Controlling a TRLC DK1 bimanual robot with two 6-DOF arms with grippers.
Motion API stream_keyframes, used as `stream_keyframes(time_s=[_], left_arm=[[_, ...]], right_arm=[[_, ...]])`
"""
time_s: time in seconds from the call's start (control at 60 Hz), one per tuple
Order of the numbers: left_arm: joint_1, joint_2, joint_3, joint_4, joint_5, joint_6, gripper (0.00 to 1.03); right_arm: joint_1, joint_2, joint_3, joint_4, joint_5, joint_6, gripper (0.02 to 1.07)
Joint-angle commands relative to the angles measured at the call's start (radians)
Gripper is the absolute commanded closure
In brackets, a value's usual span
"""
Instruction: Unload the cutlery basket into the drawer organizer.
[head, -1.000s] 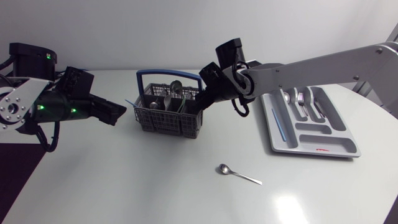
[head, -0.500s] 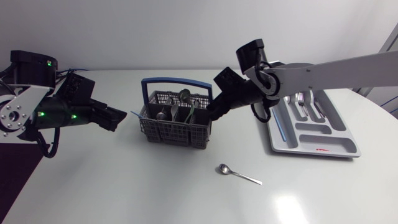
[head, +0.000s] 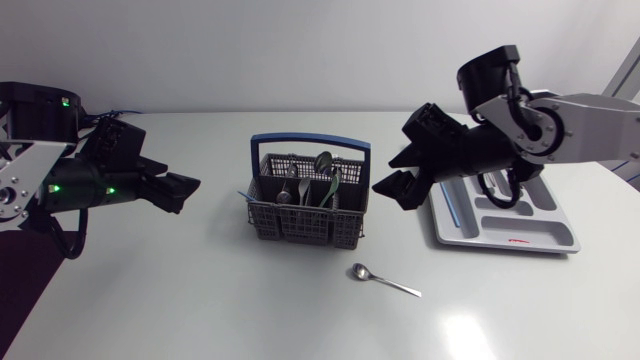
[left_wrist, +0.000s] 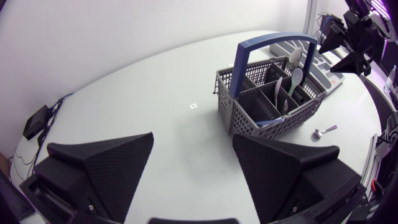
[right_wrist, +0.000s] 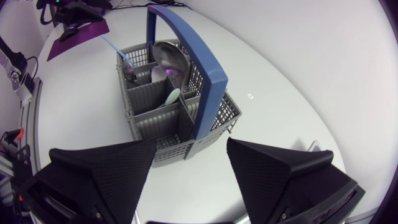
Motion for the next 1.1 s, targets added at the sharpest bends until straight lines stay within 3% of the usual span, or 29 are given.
stream_keyframes(time_s=[0.0,0.183,0.45,0.617,0.75,0.9,1.083], left_arm=[[-0.004,-0.016,-0.042,-0.006,0.019,0.025,0.14],[-0.038,-0.039,-0.066,-0.011,0.019,0.046,0.14],[-0.058,-0.062,-0.080,-0.023,0.019,0.057,0.14],[-0.060,-0.076,-0.089,-0.025,0.019,0.065,0.14],[-0.066,-0.081,-0.095,-0.025,0.019,0.075,0.14],[-0.083,-0.088,-0.102,-0.025,0.019,0.085,0.14],[-0.084,-0.091,-0.105,-0.025,0.019,0.088,0.14]], right_arm=[[-0.009,-0.019,-0.048,-0.073,-0.008,-0.073,0.08],[0.047,0.030,-0.127,-0.188,0.025,-0.149,0.13],[0.152,0.142,-0.164,-0.202,0.131,-0.136,0.22],[0.185,0.223,-0.151,-0.172,0.193,-0.121,0.35],[0.185,0.268,-0.121,-0.175,0.217,-0.118,0.52],[0.186,0.317,-0.101,-0.188,0.223,-0.127,0.55],[0.191,0.360,-0.068,-0.215,0.225,-0.130,0.93]])
